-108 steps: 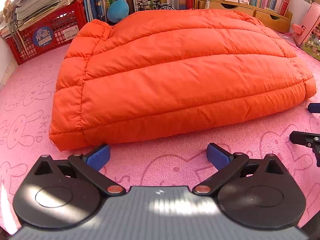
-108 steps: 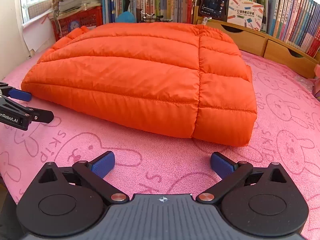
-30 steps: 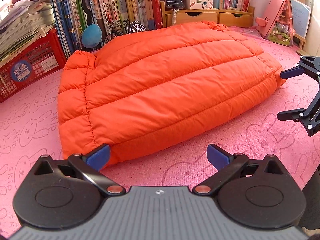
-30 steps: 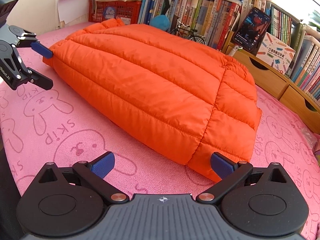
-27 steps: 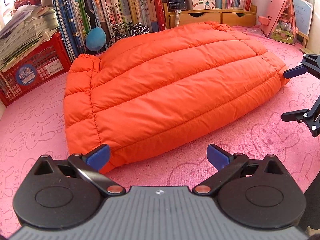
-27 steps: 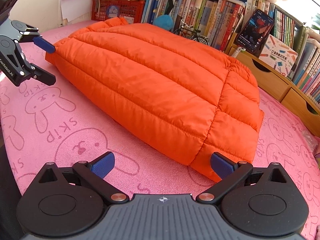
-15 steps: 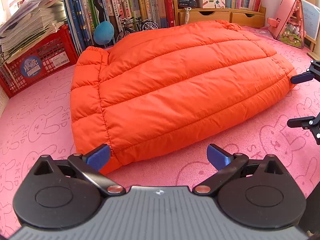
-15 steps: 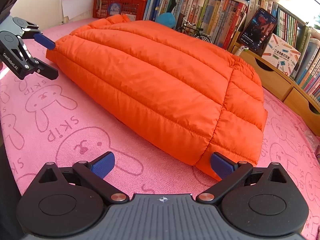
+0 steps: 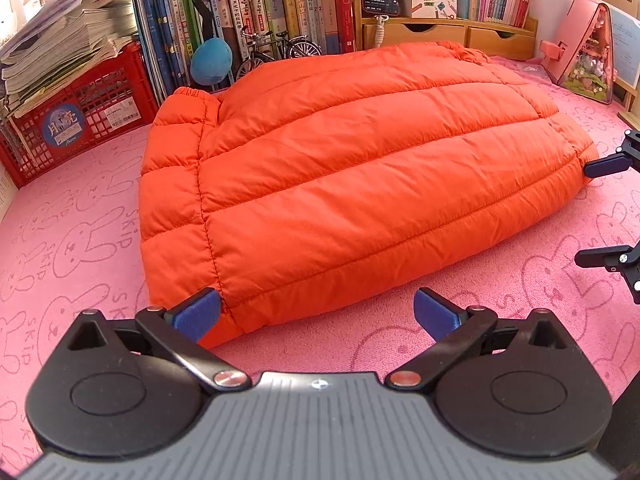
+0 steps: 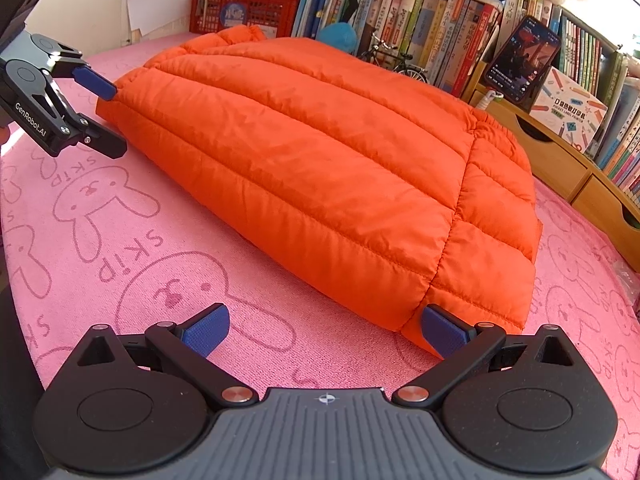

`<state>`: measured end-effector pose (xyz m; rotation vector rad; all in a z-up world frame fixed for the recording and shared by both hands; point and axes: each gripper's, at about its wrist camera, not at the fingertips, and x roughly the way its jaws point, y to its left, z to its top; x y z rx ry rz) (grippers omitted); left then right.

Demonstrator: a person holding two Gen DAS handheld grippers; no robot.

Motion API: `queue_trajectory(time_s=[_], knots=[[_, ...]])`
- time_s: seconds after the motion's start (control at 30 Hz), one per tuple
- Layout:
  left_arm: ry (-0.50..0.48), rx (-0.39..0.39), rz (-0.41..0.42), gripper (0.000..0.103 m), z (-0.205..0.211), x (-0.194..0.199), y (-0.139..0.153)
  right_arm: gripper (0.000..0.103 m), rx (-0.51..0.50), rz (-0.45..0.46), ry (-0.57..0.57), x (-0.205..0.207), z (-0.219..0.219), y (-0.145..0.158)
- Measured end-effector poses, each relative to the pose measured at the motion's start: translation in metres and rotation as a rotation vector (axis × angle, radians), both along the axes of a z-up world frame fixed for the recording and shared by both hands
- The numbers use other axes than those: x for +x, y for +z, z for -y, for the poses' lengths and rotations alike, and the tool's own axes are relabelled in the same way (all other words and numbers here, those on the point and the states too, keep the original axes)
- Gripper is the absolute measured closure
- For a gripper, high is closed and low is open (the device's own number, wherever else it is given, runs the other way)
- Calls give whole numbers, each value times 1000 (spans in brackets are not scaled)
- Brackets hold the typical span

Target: Fold clothes

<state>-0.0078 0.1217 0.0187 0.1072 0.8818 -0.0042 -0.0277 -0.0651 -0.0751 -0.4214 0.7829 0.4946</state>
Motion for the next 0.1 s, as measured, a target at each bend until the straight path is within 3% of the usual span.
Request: queue_trajectory(time_s=[0.1], knots=[[-1,6,2,0,1,-1,0,0,-1,0,1,0,0,0]])
